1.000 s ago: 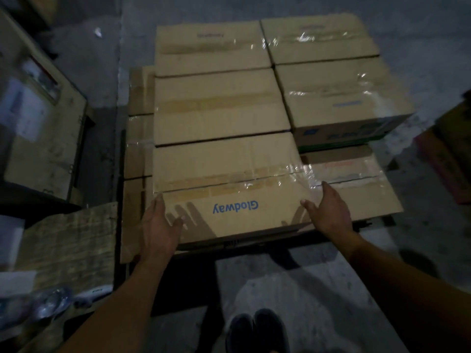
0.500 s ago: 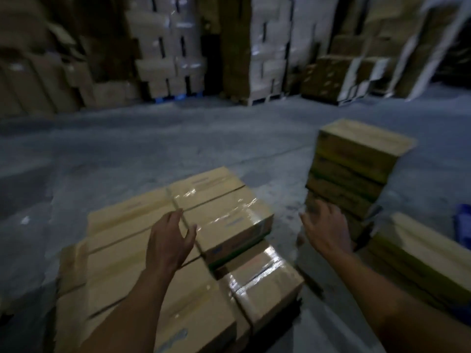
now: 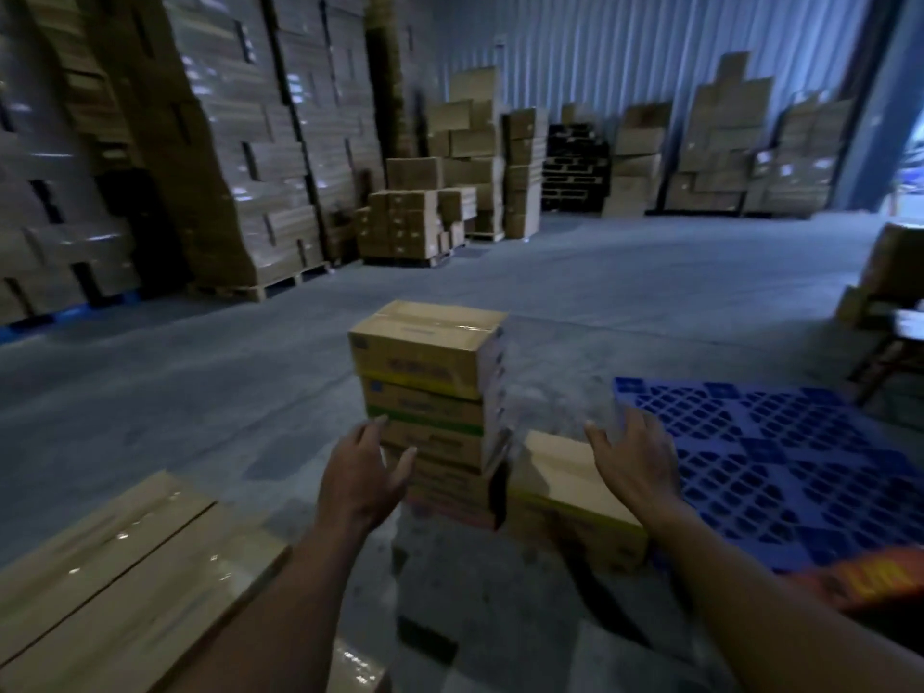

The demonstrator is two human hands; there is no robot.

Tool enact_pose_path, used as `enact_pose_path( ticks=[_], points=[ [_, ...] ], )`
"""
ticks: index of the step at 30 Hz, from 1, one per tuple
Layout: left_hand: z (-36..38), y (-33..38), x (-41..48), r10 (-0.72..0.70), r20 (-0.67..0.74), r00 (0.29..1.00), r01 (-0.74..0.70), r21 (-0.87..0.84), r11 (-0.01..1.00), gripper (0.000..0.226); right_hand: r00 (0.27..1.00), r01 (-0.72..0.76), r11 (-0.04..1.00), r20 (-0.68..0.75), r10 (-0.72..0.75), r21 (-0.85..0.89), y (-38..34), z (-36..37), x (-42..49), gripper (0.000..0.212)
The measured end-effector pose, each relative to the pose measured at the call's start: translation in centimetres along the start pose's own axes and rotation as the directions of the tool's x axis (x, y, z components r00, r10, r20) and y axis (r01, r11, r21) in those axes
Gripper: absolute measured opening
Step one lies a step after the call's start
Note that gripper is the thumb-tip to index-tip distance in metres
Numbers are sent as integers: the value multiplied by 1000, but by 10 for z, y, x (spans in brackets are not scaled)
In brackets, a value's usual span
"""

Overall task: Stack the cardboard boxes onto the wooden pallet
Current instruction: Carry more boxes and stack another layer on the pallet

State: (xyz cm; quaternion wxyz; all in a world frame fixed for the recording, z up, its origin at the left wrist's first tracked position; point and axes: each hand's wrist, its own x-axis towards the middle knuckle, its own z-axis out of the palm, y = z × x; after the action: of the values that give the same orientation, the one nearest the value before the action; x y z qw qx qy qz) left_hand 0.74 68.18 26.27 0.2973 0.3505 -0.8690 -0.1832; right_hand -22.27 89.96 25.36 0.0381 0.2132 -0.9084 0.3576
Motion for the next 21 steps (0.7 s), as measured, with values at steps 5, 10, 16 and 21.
enact_pose_path(
  ticks=[5, 10, 16, 21],
  points=[
    [97, 84, 59, 99, 122, 988, -98, -16, 995, 65, 994, -97, 995, -51, 95, -28, 73, -22, 75, 73],
    [177, 134, 117, 234, 234, 944, -223, -73, 972, 56, 977, -202, 979, -83, 198, -41, 131, -18, 142, 72],
    [291, 138, 197, 266, 346, 900, -251, -88, 964, 68, 940, -340, 938, -67, 335, -75, 185, 30, 226, 72],
    [415, 109, 289, 249, 444, 861, -250, -56, 967, 72, 913, -409, 907, -39, 407, -101, 226, 104, 319, 68]
  ],
)
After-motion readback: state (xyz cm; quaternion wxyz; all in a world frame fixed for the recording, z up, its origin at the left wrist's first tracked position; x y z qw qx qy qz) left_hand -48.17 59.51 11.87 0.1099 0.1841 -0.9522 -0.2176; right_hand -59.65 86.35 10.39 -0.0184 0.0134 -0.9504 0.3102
